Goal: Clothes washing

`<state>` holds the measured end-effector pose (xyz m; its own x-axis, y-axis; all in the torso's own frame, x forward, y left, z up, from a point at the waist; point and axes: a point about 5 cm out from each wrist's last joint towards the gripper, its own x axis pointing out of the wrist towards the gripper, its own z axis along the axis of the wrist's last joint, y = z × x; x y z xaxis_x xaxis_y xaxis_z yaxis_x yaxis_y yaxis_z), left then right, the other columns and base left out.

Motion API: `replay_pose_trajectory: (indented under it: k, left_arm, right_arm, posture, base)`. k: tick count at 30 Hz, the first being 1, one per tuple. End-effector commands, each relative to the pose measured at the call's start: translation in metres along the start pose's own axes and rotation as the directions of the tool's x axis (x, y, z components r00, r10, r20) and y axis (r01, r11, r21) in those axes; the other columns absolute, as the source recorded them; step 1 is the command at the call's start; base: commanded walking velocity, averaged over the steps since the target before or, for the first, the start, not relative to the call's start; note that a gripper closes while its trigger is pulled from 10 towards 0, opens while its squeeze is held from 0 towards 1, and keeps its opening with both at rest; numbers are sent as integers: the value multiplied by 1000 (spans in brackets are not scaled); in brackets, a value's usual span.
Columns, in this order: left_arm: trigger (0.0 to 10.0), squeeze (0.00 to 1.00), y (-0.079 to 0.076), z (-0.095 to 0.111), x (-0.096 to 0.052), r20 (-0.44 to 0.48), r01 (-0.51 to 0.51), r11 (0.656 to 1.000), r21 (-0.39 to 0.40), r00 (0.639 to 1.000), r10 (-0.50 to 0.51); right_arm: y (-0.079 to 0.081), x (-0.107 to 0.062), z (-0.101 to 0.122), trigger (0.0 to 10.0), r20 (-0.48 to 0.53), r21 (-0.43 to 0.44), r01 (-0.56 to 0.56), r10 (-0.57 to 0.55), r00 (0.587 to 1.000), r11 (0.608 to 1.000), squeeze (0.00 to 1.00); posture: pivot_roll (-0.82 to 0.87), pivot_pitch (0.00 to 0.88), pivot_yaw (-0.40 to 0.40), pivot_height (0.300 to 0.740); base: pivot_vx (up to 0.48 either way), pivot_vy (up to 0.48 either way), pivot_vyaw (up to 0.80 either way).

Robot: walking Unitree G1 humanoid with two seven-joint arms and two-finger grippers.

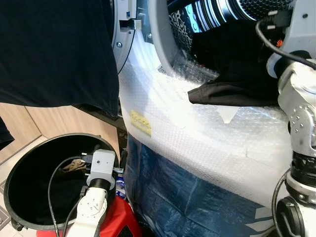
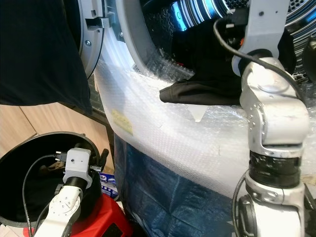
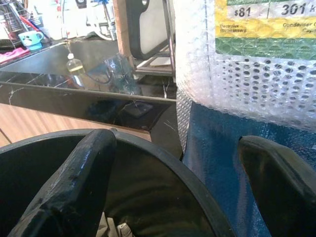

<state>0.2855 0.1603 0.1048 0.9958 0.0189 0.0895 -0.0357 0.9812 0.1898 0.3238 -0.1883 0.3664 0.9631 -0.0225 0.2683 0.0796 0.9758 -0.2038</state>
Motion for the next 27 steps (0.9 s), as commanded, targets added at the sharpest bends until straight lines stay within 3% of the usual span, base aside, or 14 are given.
replay_pose_trajectory:
  k: [1, 8, 9, 10, 16, 17, 18, 20, 25, 27]
  left_arm:
    - [10000, 0, -1, -1, -1, 1, 3, 1000, 7, 1000, -3]
    - [10000, 0, -2, 1, 2, 6, 9, 1000, 6, 1000, -9]
    - [10000, 0, -2, 2, 2, 6, 12, 1000, 6, 1000, -12]
    - [10000, 0, -2, 2, 2, 7, 15, 1000, 6, 1000, -15]
    - [10000, 0, -2, 2, 2, 6, 16, 1000, 8, 1000, -16]
    - [10000, 0, -2, 2, 2, 6, 17, 1000, 9, 1000, -17]
    - [10000, 0, -2, 2, 2, 6, 18, 1000, 9, 1000, -18]
    - [10000, 0, -3, 1, 2, 6, 21, 1000, 8, 1000, -21]
    - [10000, 0, -2, 2, 2, 8, 17, 1000, 6, 1000, -17]
    - [10000, 0, -2, 2, 3, 10, 14, 1000, 6, 1000, -15]
  right_arm:
    - [-9, -7, 3, 10000, 1, 0, 6, -6, 1000, 1000, 1000]
    - [-20, -25, 5, 10000, 1, -18, -21, 21, 1000, 1000, 1000]
    - [-24, -28, 4, 10000, 0, -21, -19, 19, 1000, 1000, 435]
    - [-28, -31, 3, 10000, -5, -16, -17, 16, 1000, 1000, 0]
    - [-18, -44, -3, 10000, -20, 47, -145, 146, 989, 988, 0]
    - [-15, -46, -2, 10000, -10, 39, -169, 169, 986, 985, 773]
    - [-12, -47, -3, 10000, -5, 45, -182, 182, 983, 982, 1000]
    - [-9, -49, -3, 10000, 13, 87, -199, 199, 980, 976, 1000]
    - [1, -46, -3, 10000, 63, 62, -150, 146, 987, 987, 1000]
    - [13, -45, -2, 10000, 121, 219, -147, 123, 985, 964, 1000]
  posture:
    - [-32, 91, -74, 740]
    - [-44, 103, -68, 740]
    - [-42, 109, -66, 740]
    - [-42, 109, -66, 740]
    - [-45, 115, -64, 740]
    - [-45, 115, -64, 740]
    - [-45, 115, -64, 740]
    - [-46, 114, -66, 740]
    - [-32, 104, -69, 740]
    - [-32, 101, -68, 740]
  base:
    - [0, 0, 0]
    - [0, 0, 0]
    - [0, 0, 0]
    - [0, 0, 0]
    - [0, 0, 0]
    - [0, 0, 0]
    - [0, 0, 0]
    - [0, 0, 0]
    - [0, 0, 0]
    - [0, 0, 0]
